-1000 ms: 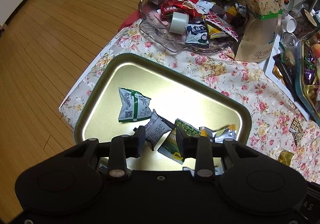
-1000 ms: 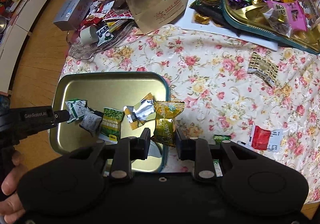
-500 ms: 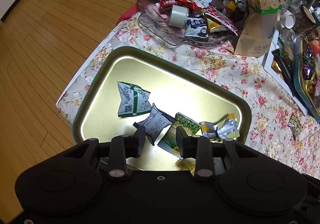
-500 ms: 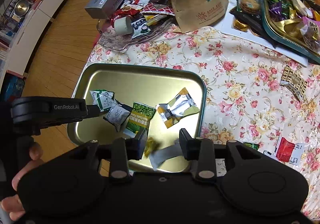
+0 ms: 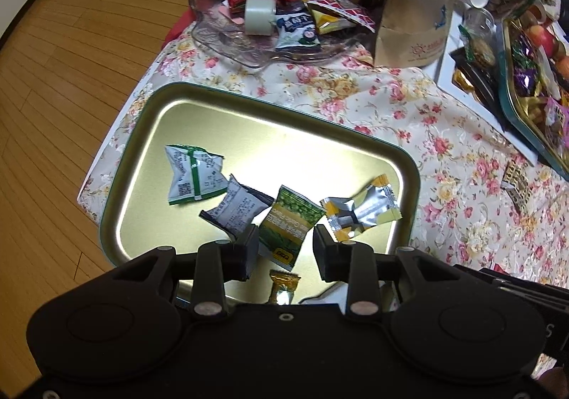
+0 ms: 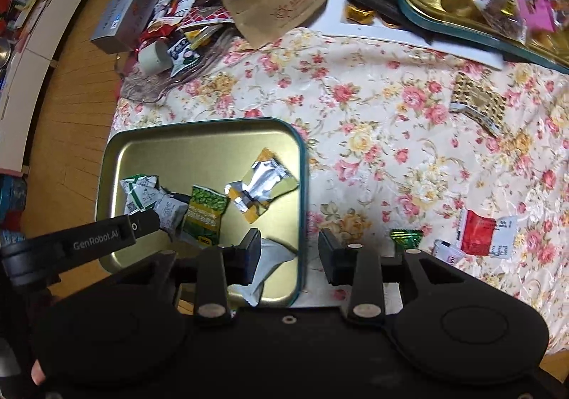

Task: Organize snacks
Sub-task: 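Grasp the green-wrapped candy with the left tool while the right tool reaches the white hawthorn packet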

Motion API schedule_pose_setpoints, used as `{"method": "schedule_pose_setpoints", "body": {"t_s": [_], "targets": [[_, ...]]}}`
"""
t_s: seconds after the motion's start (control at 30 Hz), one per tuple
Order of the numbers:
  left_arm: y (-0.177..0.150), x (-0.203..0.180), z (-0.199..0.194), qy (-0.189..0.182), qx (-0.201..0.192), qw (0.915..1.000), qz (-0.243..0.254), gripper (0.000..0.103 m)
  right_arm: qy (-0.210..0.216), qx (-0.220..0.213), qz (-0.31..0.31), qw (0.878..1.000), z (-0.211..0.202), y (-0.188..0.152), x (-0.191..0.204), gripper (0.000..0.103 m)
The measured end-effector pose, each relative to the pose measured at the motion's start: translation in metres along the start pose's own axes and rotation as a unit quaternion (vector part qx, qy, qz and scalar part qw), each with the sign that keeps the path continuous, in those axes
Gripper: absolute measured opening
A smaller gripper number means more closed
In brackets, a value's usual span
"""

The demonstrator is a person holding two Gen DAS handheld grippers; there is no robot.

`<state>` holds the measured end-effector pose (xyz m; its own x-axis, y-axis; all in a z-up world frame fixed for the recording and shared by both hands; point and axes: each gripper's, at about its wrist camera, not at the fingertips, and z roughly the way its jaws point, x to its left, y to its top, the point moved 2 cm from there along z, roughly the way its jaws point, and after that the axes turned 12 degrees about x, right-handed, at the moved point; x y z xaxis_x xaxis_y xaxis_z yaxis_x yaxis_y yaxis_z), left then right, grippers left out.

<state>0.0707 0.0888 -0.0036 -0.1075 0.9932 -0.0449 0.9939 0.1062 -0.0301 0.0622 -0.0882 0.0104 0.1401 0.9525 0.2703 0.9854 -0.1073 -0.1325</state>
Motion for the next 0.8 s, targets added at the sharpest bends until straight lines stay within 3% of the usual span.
{"method": "schedule_pose_setpoints", "body": {"t_s": [0.37, 0.8], "targets": [[-0.016, -0.055, 0.009, 0.012, 0.012, 0.9967, 0.079, 0.043, 0.002, -0.001, 0.068, 0.998, -0.011, -0.009, -0.061, 0.038], [-0.047, -0.143, 0.035, 0.013, 0.038, 0.98, 0.195, 0.043, 0.004, -0.002, 0.163, 0.987, -0.02, -0.028, -0.155, 0.038]]}}
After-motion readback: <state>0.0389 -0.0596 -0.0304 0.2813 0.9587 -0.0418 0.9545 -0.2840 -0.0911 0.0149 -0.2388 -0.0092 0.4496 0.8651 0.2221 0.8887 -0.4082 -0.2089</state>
